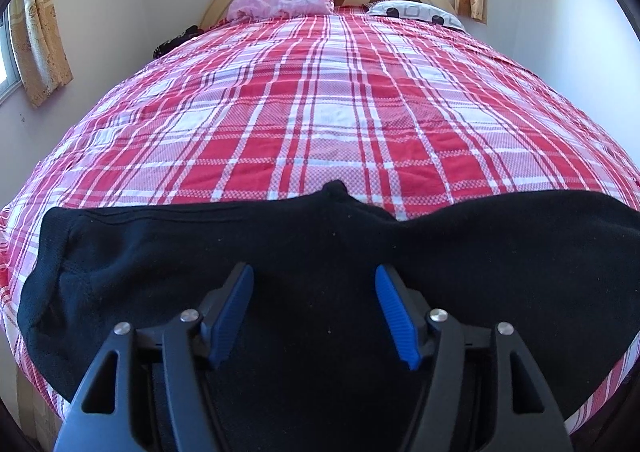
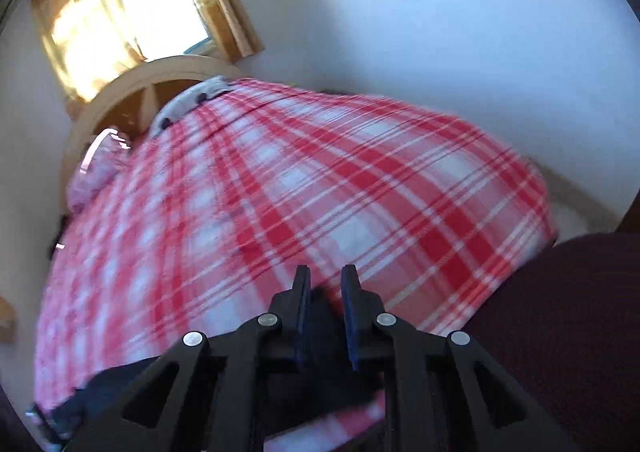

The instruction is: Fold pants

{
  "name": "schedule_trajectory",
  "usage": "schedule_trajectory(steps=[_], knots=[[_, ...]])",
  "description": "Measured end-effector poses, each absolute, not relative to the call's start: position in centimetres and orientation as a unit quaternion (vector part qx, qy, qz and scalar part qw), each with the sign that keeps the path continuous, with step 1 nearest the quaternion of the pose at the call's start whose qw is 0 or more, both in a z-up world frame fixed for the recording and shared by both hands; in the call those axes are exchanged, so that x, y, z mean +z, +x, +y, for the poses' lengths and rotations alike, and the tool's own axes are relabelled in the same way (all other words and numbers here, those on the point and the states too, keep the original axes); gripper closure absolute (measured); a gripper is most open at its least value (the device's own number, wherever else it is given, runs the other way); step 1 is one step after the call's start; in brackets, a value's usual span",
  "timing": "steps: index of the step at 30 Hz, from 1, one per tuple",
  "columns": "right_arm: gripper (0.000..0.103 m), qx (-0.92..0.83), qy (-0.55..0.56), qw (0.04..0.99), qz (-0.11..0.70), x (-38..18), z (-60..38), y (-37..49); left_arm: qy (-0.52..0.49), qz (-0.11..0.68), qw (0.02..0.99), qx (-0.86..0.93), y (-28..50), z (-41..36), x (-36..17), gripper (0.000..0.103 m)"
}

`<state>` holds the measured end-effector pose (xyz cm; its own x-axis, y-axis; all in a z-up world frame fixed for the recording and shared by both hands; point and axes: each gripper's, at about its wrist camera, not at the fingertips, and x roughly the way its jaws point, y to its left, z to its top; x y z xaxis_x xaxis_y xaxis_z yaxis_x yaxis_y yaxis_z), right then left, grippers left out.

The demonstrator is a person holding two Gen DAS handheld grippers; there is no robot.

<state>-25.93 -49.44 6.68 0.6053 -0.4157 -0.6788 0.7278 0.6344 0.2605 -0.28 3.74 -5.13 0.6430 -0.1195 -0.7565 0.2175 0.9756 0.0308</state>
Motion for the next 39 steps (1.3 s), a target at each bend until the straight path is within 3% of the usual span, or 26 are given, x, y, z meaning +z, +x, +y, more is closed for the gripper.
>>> schedule_trajectory(steps=[5, 7, 9, 10, 16, 19, 21, 23, 24, 34, 39], knots=[[0.085, -0.344, 0.324, 0.835, 0.281, 2.3, -52.3, -27.8, 0.063, 0.41, 0.905, -0.091, -0.3, 3.7, -5.2, 0.034], [0.078, -0.312, 0.364, 0.839, 0.259, 1.3, -51.6, -29.4, 0.069, 0.408, 0.906, -0.09, -0.3, 3.5, -5.2, 0.033], [0.056, -0.284, 0.378, 0.843, 0.257, 0.3, -50.7, -29.9, 0.073, 0.409, 0.906, -0.088, -0.2, 3.5, -5.2, 0.031], [0.054, -0.269, 0.375, 0.849, 0.258, -0.3, -50.2, -29.8, 0.07, 0.41, 0.905, -0.088, -0.1, 3.5, -5.2, 0.031], [0.054, -0.248, 0.294, 0.881, 0.276, -1.2, -48.4, -26.2, 0.071, 0.406, 0.907, -0.084, -0.3, 3.6, -5.2, 0.03], [0.054, -0.259, 0.224, 0.878, 0.335, -2.5, -47.9, -23.0, 0.07, 0.401, 0.91, -0.079, -0.4, 3.6, -5.3, 0.03], [0.064, -0.271, 0.203, 0.87, 0.358, -3.4, -47.6, -22.0, 0.07, 0.401, 0.91, -0.078, -0.5, 3.6, -5.3, 0.029], [0.089, -0.273, 0.193, 0.875, 0.349, -3.2, -47.3, -22.1, 0.071, 0.401, 0.91, -0.076, -0.4, 3.5, -5.3, 0.028], [0.09, -0.277, 0.184, 0.876, 0.349, -3.0, -47.1, -22.1, 0.071, 0.402, 0.91, -0.076, -0.4, 3.5, -5.3, 0.028], [0.091, -0.29, 0.146, 0.89, 0.319, -0.6, -46.3, -22.0, 0.071, 0.402, 0.91, -0.073, -0.4, 3.6, -5.4, 0.027], [0.083, -0.275, 0.158, 0.888, 0.334, -2.4, -46.9, -21.8, 0.072, 0.403, 0.909, -0.073, -0.4, 3.6, -5.3, 0.027]])
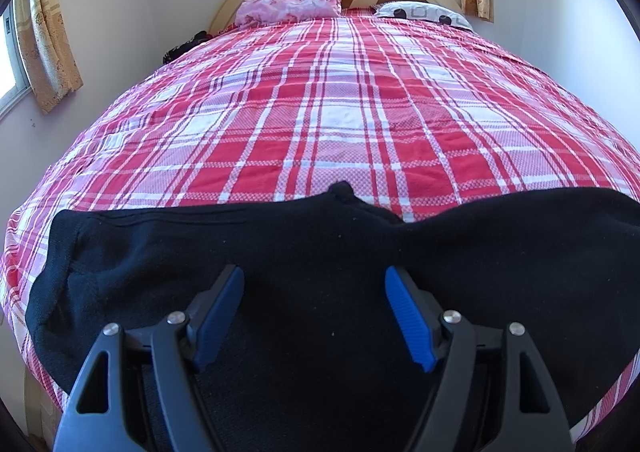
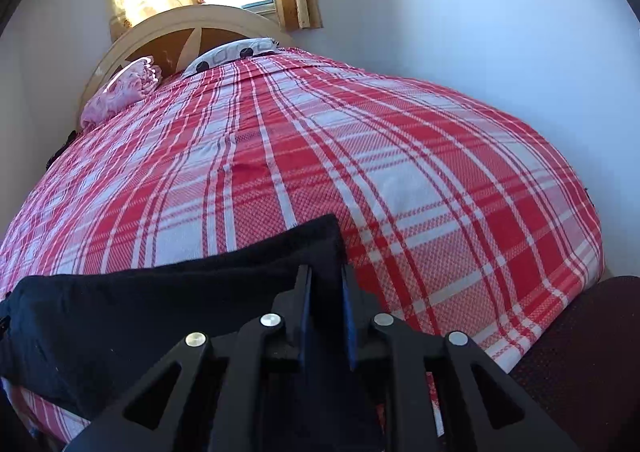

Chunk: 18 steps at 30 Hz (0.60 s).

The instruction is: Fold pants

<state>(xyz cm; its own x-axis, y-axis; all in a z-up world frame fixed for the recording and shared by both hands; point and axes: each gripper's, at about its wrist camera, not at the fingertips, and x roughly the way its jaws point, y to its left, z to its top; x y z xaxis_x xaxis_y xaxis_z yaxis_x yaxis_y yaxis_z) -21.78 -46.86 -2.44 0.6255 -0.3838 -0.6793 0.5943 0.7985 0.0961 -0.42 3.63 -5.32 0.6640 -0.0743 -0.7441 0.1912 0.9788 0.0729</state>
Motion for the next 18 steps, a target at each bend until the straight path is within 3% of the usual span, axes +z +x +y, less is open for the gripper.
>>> schedule_trajectory(steps=[12, 18], knots=[[0.082, -0.265, 0.132, 0.896, 0.33, -2.1, -47.1, -20.8, 0.074, 0.404, 0.909, -0.067, -0.4, 3.5, -5.3, 0.024], [0.1, -0.278, 0.129, 0.894, 0.328, -1.6, -46.8, -21.2, 0.074, 0.404, 0.909, -0.067, -0.4, 3.5, -5.3, 0.024]])
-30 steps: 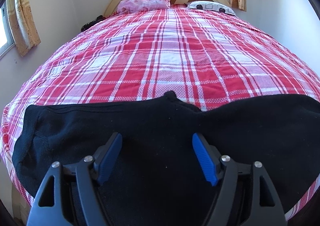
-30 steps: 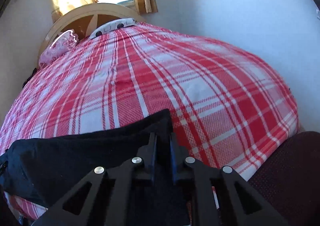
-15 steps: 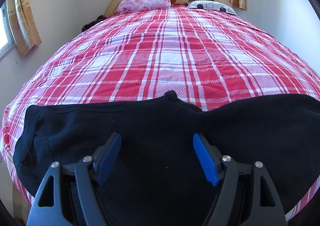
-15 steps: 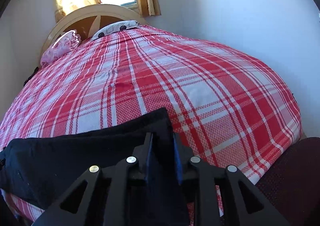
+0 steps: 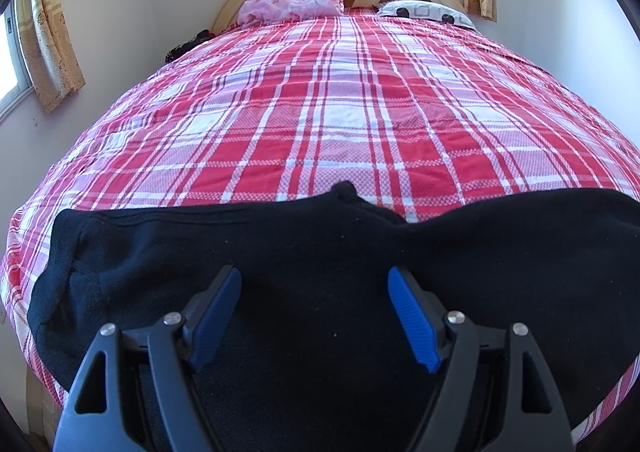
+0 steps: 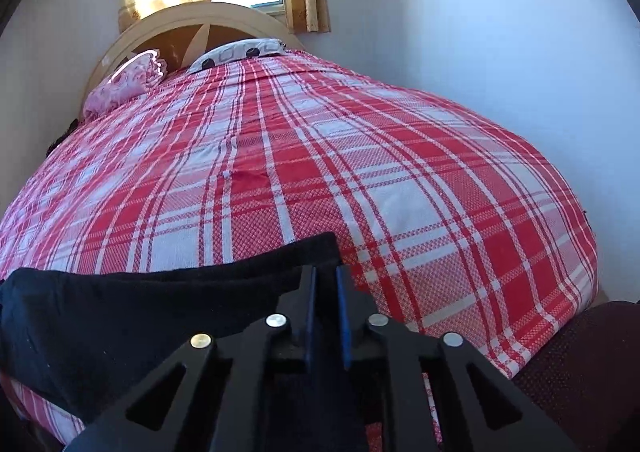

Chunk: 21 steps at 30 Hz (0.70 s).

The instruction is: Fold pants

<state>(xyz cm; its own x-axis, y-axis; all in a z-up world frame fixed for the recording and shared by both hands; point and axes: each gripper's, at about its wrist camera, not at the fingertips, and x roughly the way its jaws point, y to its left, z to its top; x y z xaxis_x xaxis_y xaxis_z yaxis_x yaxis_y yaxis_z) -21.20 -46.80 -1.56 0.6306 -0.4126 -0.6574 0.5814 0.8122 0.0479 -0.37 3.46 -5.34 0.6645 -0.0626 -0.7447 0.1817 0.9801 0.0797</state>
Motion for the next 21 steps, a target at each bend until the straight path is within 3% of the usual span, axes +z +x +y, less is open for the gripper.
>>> schedule_trajectory(steps=[9, 12, 18, 21], knots=[[0.1, -0.298, 0.111, 0.9, 0.297, 0.3, -47.4, -20.3, 0.075, 0.401, 0.911, -0.064, -0.4, 3.5, -5.4, 0.024], [0.1, -0.317, 0.109, 0.885, 0.324, -1.3, -48.7, -19.0, 0.077, 0.399, 0.912, -0.056, -0.3, 3.6, -5.4, 0.017], [0.099, -0.339, 0.147, 0.883, 0.288, 0.3, -50.4, -21.0, 0.07, 0.396, 0.914, -0.058, -0.4, 4.1, -5.4, 0.014], [0.096, -0.298, 0.219, 0.893, 0.255, 1.8, -48.4, -24.1, 0.081, 0.387, 0.917, -0.053, -0.8, 3.7, -5.2, 0.014]])
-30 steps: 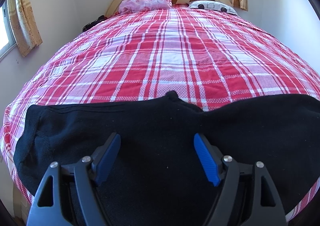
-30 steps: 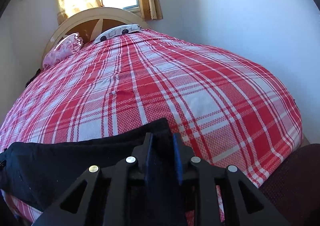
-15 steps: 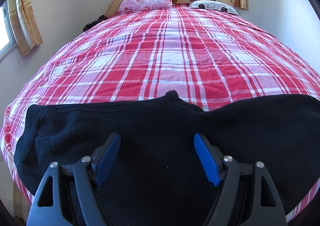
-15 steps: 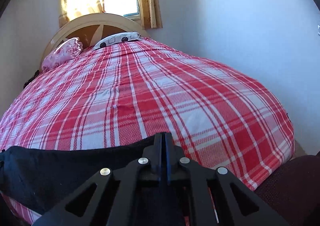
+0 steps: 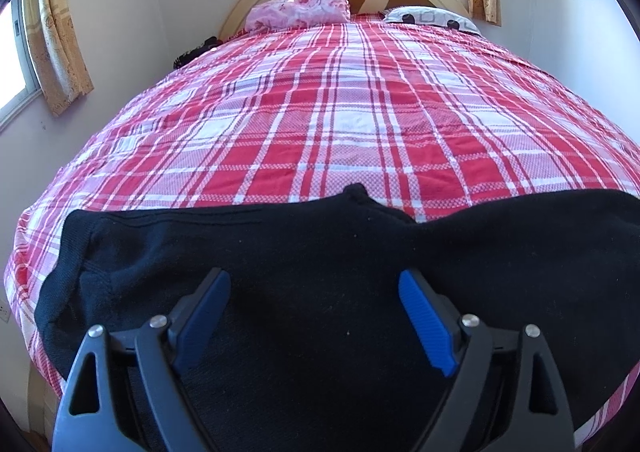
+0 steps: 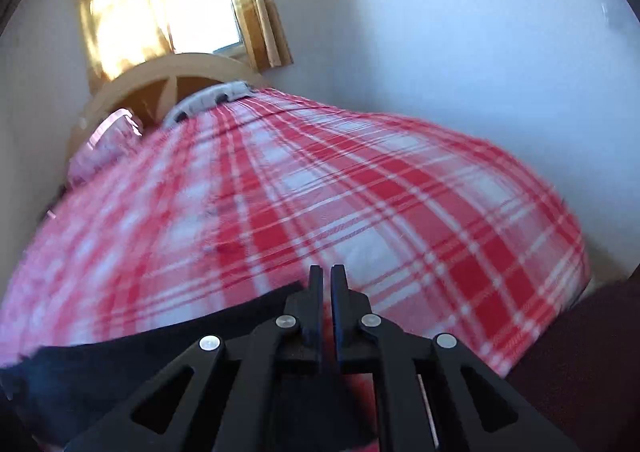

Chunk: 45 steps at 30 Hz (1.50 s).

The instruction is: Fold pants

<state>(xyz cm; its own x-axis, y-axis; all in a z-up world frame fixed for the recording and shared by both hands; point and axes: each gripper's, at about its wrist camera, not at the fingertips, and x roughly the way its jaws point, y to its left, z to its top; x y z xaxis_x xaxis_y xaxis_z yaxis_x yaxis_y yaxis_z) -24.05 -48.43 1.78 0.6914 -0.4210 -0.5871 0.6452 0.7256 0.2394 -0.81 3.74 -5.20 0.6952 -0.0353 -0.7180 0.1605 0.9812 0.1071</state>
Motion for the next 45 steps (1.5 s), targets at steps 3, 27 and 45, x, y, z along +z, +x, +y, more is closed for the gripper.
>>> schedule_trajectory(steps=[3, 27, 45], knots=[[0.095, -0.239, 0.254, 0.901, 0.258, 1.1, -44.7, -25.5, 0.101, 0.373, 0.92, -0.06, -1.3, 3.0, -5.3, 0.014], [0.018, -0.258, 0.453, 0.84, 0.152, -3.5, -48.4, -34.1, 0.1, 0.34, 0.924, -0.143, -3.9, 2.1, -1.4, 0.009], [0.071, -0.301, 0.387, 0.831, 0.264, -5.5, -48.9, -29.9, 0.086, 0.376, 0.908, -0.16, -3.9, 1.5, -2.9, 0.009]])
